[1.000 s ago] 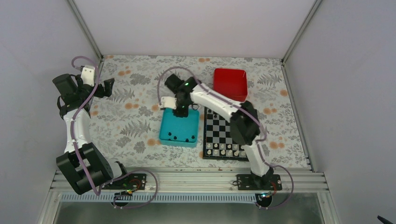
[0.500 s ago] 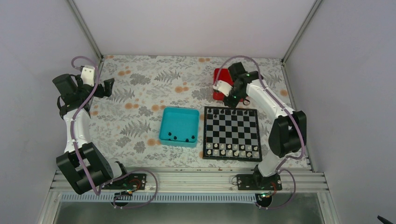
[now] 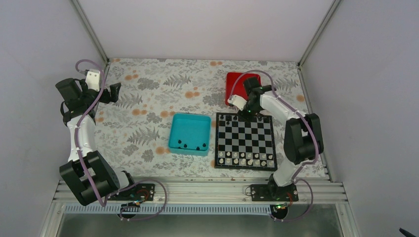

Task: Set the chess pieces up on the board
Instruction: Place the chess piece on the chessboard.

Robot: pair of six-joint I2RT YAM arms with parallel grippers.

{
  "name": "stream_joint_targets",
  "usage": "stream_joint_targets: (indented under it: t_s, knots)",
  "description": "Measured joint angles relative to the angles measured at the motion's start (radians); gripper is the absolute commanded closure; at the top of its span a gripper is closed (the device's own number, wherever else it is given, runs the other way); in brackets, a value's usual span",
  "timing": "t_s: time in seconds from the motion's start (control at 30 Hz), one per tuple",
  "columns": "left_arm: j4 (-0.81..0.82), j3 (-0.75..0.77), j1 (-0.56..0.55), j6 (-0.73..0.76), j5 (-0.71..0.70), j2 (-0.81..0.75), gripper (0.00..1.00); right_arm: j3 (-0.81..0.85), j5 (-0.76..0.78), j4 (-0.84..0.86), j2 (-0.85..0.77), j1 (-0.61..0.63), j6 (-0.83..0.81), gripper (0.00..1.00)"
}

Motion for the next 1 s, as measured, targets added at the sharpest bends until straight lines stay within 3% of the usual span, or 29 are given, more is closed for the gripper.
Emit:
stream_joint_targets:
  t_s: [1.0]
  knots:
    - [0.0, 0.0, 0.0, 0.0, 0.0, 0.002, 0.0, -0.047, 0.0, 0.055, 0.094, -0.035, -0.002, 0.87]
